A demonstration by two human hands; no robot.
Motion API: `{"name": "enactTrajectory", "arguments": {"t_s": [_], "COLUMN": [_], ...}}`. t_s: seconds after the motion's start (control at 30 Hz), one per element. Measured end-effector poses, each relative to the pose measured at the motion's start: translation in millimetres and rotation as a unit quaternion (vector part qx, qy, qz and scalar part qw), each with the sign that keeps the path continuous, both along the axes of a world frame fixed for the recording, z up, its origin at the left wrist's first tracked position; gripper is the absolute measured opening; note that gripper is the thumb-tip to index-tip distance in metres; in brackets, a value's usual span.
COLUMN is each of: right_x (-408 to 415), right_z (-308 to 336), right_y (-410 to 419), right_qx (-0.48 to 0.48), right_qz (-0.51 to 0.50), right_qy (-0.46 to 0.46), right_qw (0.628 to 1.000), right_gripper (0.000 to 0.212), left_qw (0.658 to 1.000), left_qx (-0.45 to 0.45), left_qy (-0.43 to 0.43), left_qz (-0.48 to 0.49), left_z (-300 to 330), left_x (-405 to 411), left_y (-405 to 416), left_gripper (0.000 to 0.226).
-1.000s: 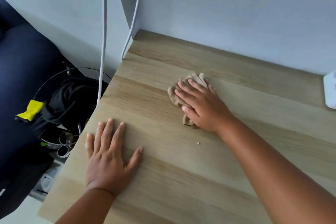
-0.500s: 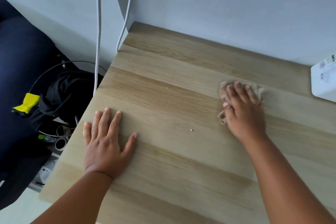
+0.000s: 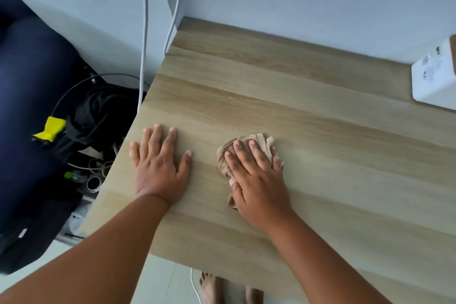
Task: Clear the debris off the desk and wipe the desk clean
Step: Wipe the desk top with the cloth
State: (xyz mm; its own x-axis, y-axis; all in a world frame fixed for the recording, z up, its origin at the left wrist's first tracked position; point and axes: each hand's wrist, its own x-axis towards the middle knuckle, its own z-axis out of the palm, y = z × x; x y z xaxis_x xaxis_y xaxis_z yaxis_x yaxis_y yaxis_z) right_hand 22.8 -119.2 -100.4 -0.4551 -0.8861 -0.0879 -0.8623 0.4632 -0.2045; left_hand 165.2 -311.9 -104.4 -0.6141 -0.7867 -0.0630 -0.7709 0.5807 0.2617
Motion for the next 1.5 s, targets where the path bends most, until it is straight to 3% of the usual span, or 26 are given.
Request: {"name": "enactTrajectory", "arguments": {"t_s": [0.47,0.63,0.73,0.83,0.97,1.07,1.17,1.27,1.5], "right_x": [141,135,91,26,-64,-112,-126,-105,-11], "right_z": [-5,-7,-1,7,3,-4,-6,-4,5], "right_y": [56,99,112,102,32,-42,-105,-135,-49], "right_qx": [-0.032,-0.035,-0.023,0.006,0.006,0.020,0.021,0.020,0.001], "right_qz": [0.102,0.170,0.100,-0.056,-0.223,-0.257,-0.222,-0.122,0.086], "right_qy": [-0.026,0.006,0.002,-0.003,0.005,-0.009,-0.022,-0.011,-0.002], "right_qw": [0.994,0.985,0.995,0.998,0.975,0.966,0.975,0.992,0.996], "right_gripper": [0.065,0.065,0.062,0.057,0.058,0.058,0.059,0.059,0.058], "left_qw": [1.000,1.000,1.000,1.000,1.000,1.000,1.000,1.000,1.000], "left_qx": [0.007,0.013,0.013,0.012,0.006,0.004,-0.002,-0.009,-0.003], "left_qy": [-0.012,-0.013,-0.014,-0.009,-0.009,-0.005,0.001,0.004,0.009], "left_qz": [-0.009,-0.013,-0.013,-0.011,-0.009,-0.009,-0.011,-0.009,-0.006], "left_z": [0,3,5,5,3,1,-3,-7,-10], "left_x": [3,3,3,2,1,1,1,2,3], "left_y": [0,2,3,3,2,2,0,-1,-2], "left_gripper": [0.074,0.074,0.074,0.074,0.073,0.073,0.074,0.073,0.066]}}
